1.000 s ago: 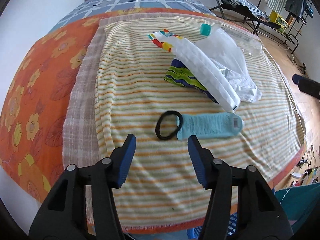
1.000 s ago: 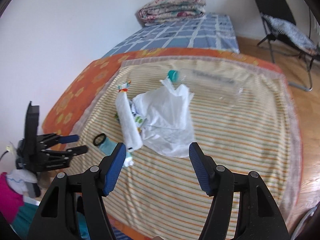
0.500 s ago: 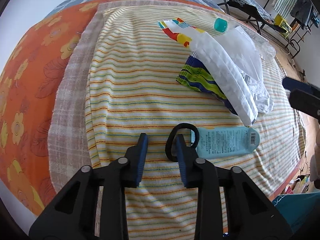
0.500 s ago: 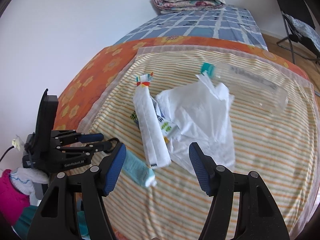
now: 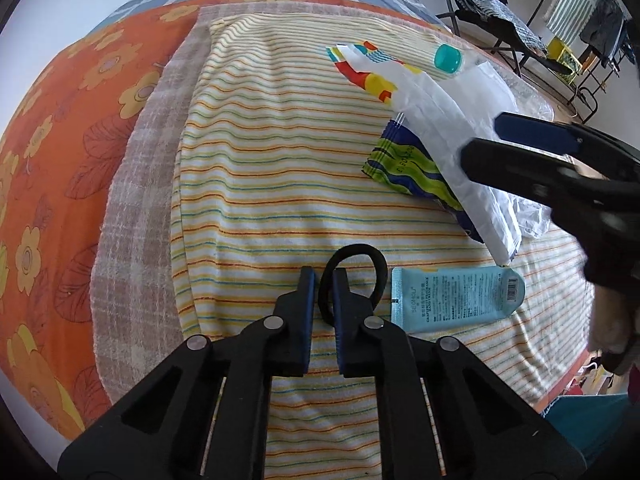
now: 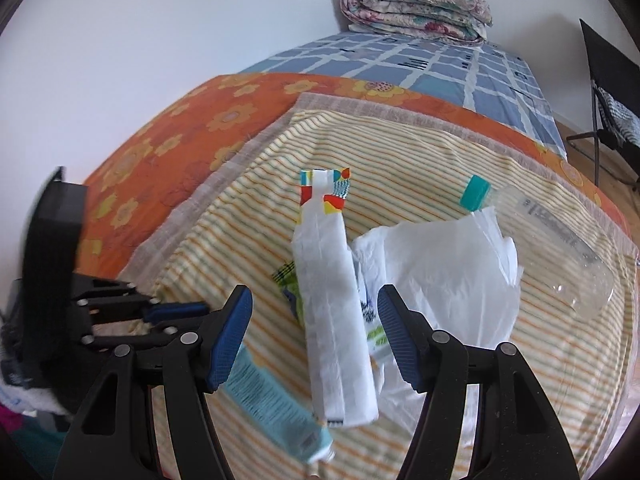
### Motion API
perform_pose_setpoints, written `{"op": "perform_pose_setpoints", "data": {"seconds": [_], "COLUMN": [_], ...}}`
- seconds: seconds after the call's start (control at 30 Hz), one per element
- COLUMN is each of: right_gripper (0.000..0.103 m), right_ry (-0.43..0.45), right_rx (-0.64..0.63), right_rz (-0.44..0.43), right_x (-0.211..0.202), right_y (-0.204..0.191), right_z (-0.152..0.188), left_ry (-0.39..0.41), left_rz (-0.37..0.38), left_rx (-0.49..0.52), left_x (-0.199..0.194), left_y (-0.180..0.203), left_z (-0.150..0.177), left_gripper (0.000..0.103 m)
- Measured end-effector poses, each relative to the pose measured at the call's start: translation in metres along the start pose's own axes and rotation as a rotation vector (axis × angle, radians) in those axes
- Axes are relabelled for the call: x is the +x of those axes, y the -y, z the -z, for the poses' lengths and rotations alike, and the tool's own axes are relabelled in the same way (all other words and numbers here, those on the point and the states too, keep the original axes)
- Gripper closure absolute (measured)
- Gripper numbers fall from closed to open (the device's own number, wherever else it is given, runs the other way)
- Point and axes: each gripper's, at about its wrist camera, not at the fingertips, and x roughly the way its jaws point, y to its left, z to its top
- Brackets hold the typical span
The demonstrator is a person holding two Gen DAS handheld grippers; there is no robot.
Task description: Collect trash
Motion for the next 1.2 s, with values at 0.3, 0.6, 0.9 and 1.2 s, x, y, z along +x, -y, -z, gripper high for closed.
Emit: {"op": "perform_pose_setpoints", "data": {"seconds": [0.3,0.6,0.9,1.2], "right_gripper": [0.047,0.085,0.096,0.096], "right_ry": [-0.022,-0.014,0.048,0.104], "right_rx": [-0.092,-0.055,0.013,0.018], "right_rz": [0.098,0.092,0.022,-0.012], "right_x": [0.026,0.024,-0.001,-0.046], "right_y": [-0.015,-0.004,0.012,0.014], "right_z": [-0.003,-0.006,-0.012,-0.005], "left_ry": [0.003,0.011,0.037,0.087], "left_rz": [0.006,0.000,0.000,0.016], "left_rx": [-0.007,-0.009,-0.024,-0.022], "left_x": [-0.002,-0.004,-0.014,-0.040], "left_y": [-0.002,-0.004,-0.008,-0.002], "left_z": [0.003,0.003,0.001,0.002], "left_gripper": [0.097,0.099,0.099,0.099]}}
